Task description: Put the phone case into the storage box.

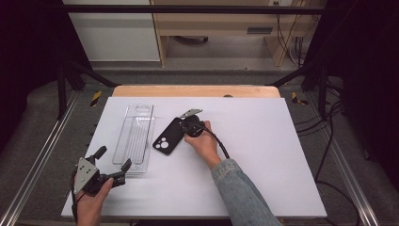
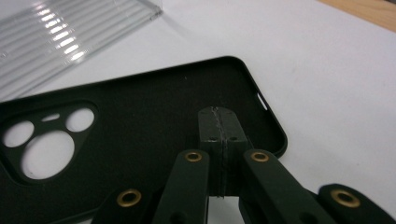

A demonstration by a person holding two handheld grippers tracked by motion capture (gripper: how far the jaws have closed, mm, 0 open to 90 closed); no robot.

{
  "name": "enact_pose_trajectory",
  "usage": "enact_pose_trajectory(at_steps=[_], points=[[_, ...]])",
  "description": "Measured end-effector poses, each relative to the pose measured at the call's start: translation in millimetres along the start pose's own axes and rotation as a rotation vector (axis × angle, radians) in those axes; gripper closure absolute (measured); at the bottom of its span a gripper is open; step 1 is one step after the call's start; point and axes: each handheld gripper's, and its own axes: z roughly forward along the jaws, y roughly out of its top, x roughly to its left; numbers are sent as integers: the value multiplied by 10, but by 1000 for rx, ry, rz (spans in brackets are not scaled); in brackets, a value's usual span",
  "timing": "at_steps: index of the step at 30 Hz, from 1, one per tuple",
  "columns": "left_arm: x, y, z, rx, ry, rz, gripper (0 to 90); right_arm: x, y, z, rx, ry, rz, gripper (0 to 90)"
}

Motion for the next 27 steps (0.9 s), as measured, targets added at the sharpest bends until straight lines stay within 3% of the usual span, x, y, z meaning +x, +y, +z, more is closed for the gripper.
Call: enact_pose_trajectory(at_steps=[11,27], points=[[-1,2,-2,0,0,2,10,7,9,-22,87,-3,-35,900],[3,7,-10,-5,4,1,10,8,1,-192,212,26,-27,900]])
